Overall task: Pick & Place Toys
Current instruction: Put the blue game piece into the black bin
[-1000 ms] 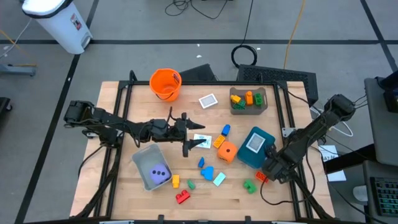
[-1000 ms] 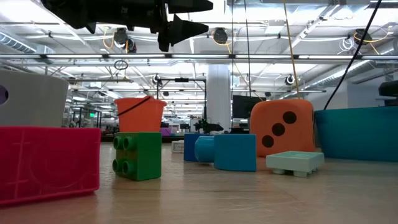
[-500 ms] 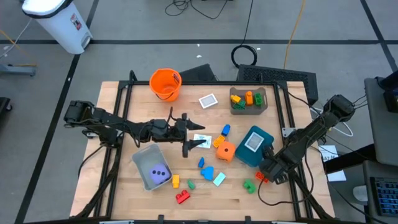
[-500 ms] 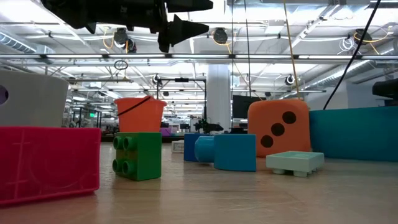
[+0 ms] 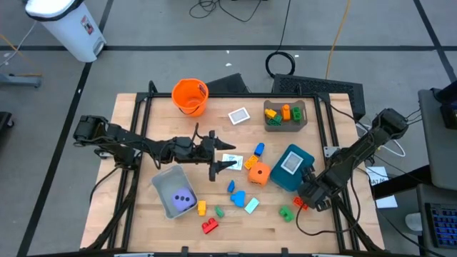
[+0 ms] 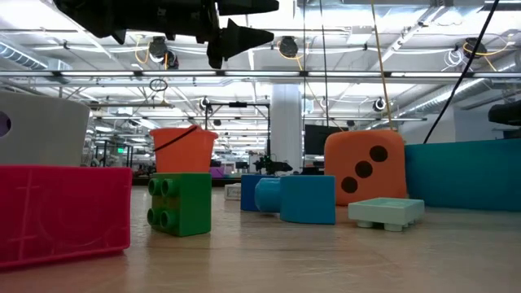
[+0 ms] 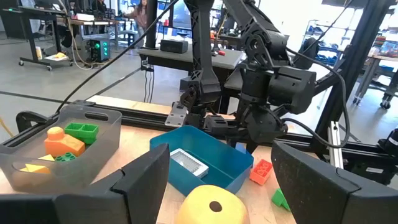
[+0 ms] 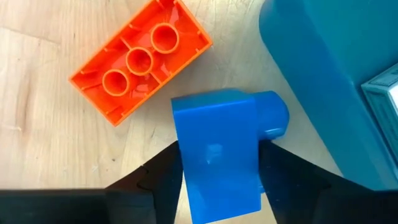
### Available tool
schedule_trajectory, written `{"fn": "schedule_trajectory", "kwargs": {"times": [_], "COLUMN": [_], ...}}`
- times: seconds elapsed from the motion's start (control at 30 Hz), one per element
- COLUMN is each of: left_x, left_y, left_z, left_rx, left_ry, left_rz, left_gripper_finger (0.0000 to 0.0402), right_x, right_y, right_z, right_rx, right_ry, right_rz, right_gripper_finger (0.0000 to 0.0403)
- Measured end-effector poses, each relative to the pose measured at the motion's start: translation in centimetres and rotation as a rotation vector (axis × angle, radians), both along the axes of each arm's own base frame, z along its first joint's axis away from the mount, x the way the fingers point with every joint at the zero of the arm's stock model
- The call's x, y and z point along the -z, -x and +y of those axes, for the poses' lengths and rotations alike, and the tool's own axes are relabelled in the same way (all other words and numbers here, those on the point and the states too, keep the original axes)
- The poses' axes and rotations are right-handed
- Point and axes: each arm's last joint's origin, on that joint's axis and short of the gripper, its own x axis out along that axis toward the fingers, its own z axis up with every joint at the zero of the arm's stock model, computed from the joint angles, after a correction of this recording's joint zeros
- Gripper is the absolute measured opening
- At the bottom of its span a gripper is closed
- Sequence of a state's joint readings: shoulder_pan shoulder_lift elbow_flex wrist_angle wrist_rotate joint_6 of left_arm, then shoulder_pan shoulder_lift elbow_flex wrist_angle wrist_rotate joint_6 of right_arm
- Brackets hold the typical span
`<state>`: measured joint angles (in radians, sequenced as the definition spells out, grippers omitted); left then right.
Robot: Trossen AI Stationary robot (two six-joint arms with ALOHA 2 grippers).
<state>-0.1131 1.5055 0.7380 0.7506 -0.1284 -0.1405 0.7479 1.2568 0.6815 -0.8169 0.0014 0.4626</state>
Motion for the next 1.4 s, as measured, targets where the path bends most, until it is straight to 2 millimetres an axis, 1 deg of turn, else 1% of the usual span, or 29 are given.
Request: {"fn": "schedule_trajectory", "kwargs": {"times": [0.17, 0.37, 0.5, 0.6, 0.73, 0.93, 1.07, 1.2, 1.3, 1.4], "left_x": [0.0, 0.0, 0.0, 0.0, 0.0, 0.0, 0.0, 0.0, 0.0, 0.0], "left_y": [0.0, 0.0, 0.0, 0.0, 0.0, 0.0, 0.0, 0.0, 0.0, 0.0], "left_z": [0.0, 0.0, 0.0, 0.0, 0.0, 0.0, 0.0, 0.0, 0.0, 0.0], "left_rx": [0.0, 0.0, 0.0, -0.001, -0.001, -0.001, -0.001, -0.001, -0.002, -0.003], "left_ry": [0.0, -0.001, -0.003, -0.003, -0.003, -0.002, -0.002, 0.001, 0.026, 0.049], "left_rz": [-0.001, -0.001, -0.001, -0.001, -0.002, -0.002, -0.002, -0.002, -0.003, -0.003], "left_gripper_finger": [0.0285, 0.0285, 0.0285, 0.0285, 0.0285, 0.0285, 0.0285, 0.0285, 0.0285, 0.0285], "right_x": [-0.5, -0.5, -0.6, -1.0, -2.8, -6.5, -8.9, -11.0, -12.3, -13.0], "right_y": [-0.1, 0.2, 0.3, 0.3, 0.0, -0.7, -1.2, -1.9, -2.7, -3.8], "right_z": [0.2, 0.0, -0.1, 0.0, 0.3, 0.6, 0.4, -0.8, -2.4, -4.2], "right_rx": [0.0, 0.031, 0.059, 0.071, 0.07, 0.073, 0.072, 0.095, 0.131, 0.156], "right_ry": [-0.004, 0.006, -0.007, -0.017, 0.0, 0.077, 0.13, 0.226, 0.307, 0.337], "right_rz": [0.008, 0.054, 0.09, 0.114, 0.111, 0.046, -0.015, -0.061, -0.091, -0.092], "right_gripper_finger": [0.0163, 0.017, 0.0167, 0.0166, 0.0167, 0.0166, 0.0167, 0.0167, 0.0167, 0.0167]}}
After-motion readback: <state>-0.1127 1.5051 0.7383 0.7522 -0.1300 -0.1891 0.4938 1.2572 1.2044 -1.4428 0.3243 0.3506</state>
